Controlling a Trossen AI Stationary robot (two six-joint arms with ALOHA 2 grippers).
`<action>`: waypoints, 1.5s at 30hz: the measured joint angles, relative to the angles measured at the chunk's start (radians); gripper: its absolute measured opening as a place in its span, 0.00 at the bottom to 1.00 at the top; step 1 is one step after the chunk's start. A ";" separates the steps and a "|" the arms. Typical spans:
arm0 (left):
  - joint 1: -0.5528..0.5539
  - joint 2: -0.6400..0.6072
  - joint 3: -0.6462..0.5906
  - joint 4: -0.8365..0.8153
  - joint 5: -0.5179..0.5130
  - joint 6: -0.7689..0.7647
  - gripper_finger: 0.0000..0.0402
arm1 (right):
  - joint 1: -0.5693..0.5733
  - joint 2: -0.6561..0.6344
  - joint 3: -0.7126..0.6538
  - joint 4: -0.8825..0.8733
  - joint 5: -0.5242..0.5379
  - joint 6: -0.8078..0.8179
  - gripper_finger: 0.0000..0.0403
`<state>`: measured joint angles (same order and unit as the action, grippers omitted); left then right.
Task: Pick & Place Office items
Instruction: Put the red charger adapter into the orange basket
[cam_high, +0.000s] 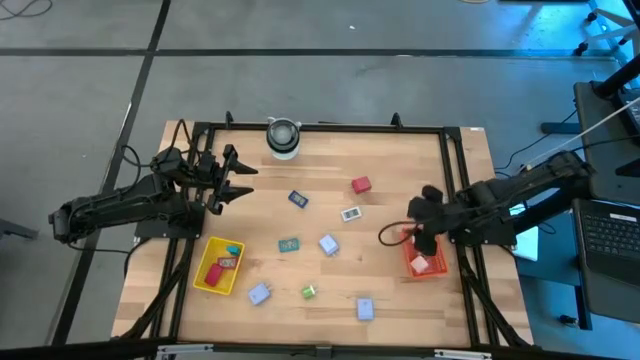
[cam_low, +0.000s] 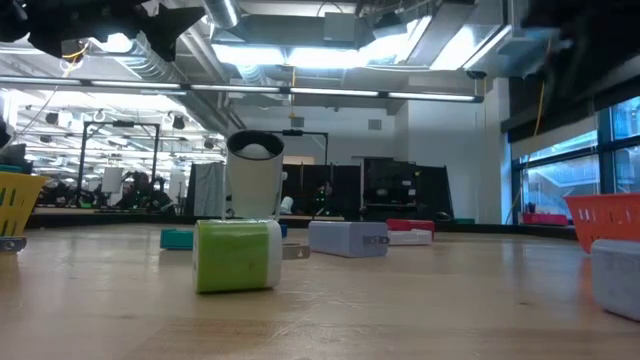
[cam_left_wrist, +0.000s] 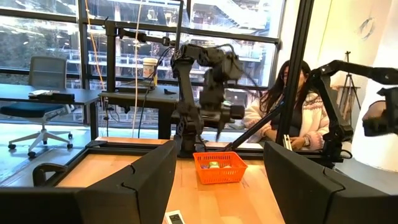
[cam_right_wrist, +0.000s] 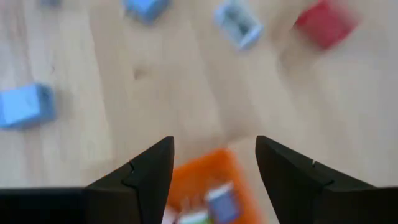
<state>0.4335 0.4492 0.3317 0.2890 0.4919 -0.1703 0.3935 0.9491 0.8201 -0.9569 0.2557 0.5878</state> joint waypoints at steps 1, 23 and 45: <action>0.000 0.000 0.000 0.000 0.000 0.000 0.59 | -0.011 -0.017 0.010 0.000 0.039 -0.027 0.57; 0.000 0.037 0.000 0.035 -0.002 0.008 0.59 | -0.047 -0.549 -0.346 0.773 0.199 -0.433 0.57; 0.029 0.360 0.000 0.321 -0.117 0.001 0.59 | -0.640 -0.375 -0.407 0.992 -0.320 -0.505 0.57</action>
<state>0.4625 0.8093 0.3313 0.6100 0.3748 -0.1696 -0.2470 0.5742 0.4133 0.0347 -0.0645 0.0824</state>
